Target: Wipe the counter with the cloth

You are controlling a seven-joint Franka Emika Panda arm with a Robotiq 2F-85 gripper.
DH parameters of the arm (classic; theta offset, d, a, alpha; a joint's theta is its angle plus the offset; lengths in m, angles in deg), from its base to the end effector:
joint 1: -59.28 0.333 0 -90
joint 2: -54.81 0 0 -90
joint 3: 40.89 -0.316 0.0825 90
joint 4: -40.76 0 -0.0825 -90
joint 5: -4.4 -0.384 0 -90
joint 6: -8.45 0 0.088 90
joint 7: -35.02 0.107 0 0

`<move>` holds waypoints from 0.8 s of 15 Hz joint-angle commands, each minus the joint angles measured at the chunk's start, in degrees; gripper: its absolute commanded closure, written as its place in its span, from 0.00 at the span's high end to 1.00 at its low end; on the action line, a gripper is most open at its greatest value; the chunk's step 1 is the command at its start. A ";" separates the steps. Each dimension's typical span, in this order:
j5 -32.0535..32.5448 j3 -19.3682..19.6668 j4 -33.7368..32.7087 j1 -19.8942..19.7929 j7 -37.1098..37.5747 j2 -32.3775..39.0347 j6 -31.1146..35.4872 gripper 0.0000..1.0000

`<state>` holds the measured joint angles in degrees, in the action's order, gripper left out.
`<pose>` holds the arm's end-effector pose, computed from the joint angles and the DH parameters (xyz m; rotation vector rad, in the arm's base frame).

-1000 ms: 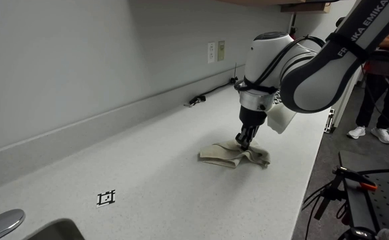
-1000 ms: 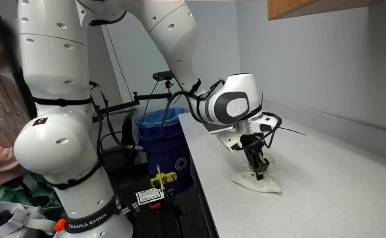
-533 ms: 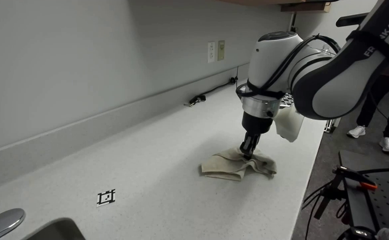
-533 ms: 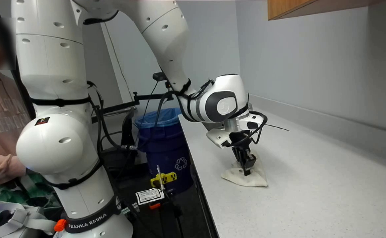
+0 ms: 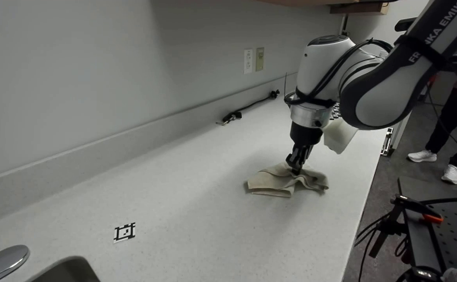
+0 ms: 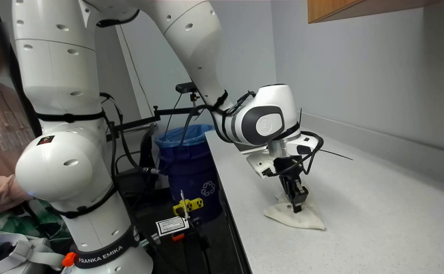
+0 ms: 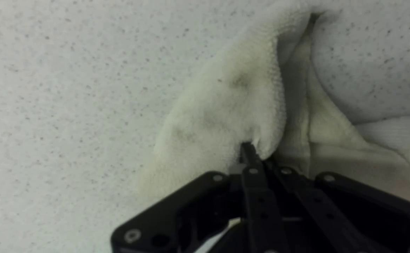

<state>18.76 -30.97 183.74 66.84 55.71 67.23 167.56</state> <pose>0.4772 -0.0114 0.2086 3.0067 -0.2495 0.1268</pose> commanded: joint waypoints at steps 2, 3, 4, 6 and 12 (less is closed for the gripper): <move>-0.37 -0.58 -0.58 -1.66 -0.26 -0.65 -0.51 0.01; -1.54 -1.39 -0.42 -1.91 -1.12 -1.01 -0.79 0.01; -2.73 -2.18 -0.26 -2.13 -1.97 -1.29 -1.01 0.01; -3.40 -3.08 -0.06 -1.88 -2.15 -1.75 -1.14 0.01; -1.56 -3.71 0.10 -1.62 -2.09 -3.39 -2.92 0.52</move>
<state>17.03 -34.18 183.42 65.83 55.34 66.36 167.11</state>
